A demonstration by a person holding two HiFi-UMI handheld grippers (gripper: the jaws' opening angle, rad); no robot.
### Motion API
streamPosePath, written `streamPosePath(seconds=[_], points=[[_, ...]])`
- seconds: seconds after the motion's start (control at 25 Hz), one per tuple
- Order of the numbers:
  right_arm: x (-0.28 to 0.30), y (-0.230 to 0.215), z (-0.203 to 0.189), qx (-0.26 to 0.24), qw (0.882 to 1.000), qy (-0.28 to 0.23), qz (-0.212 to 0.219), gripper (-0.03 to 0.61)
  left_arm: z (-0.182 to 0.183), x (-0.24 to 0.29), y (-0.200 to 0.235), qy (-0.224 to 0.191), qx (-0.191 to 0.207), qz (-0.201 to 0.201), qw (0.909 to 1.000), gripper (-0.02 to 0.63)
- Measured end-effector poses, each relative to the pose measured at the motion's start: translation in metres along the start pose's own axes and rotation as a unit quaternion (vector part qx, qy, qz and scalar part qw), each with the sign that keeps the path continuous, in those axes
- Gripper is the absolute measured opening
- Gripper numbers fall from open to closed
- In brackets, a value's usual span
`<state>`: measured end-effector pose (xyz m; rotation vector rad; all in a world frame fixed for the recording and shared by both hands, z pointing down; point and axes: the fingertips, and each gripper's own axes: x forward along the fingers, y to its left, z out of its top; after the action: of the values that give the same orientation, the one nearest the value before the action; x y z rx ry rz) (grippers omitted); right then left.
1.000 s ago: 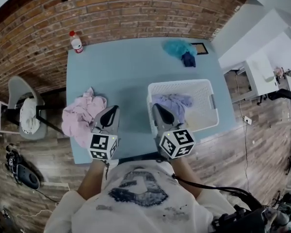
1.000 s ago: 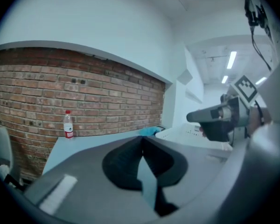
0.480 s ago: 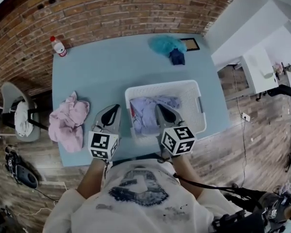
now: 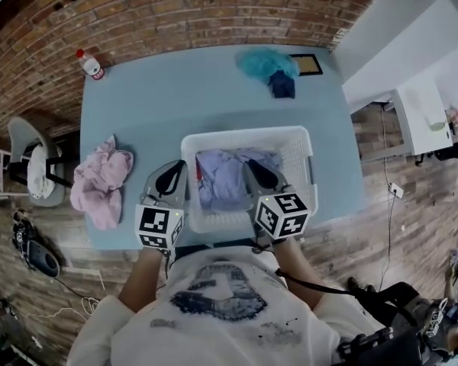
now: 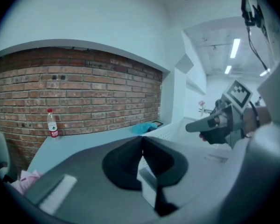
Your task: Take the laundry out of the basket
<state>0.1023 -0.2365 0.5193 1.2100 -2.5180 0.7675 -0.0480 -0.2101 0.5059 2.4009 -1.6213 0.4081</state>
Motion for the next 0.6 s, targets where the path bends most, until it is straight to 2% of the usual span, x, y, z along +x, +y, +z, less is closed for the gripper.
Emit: streamPosePath(seconds=[0.32, 0.48, 0.6], points=[[0.009, -0.016, -0.01, -0.005, 0.998, 0.045, 0.045, 0.142, -0.003, 0.001, -0.006, 0.013, -0.003, 0.04, 0.9991, -0.008], [0.016, -0.013, -0.015, -0.013, 0.995, 0.069, 0.077, 0.232, 0.001, 0.004, -0.006, 0.014, -0.004, 0.051, 0.9986, -0.008], [0.022, -0.009, -0.02, -0.034, 0.989, 0.092, 0.108, 0.333, 0.002, 0.006, -0.006, 0.015, -0.006, 0.058, 0.9982, -0.008]])
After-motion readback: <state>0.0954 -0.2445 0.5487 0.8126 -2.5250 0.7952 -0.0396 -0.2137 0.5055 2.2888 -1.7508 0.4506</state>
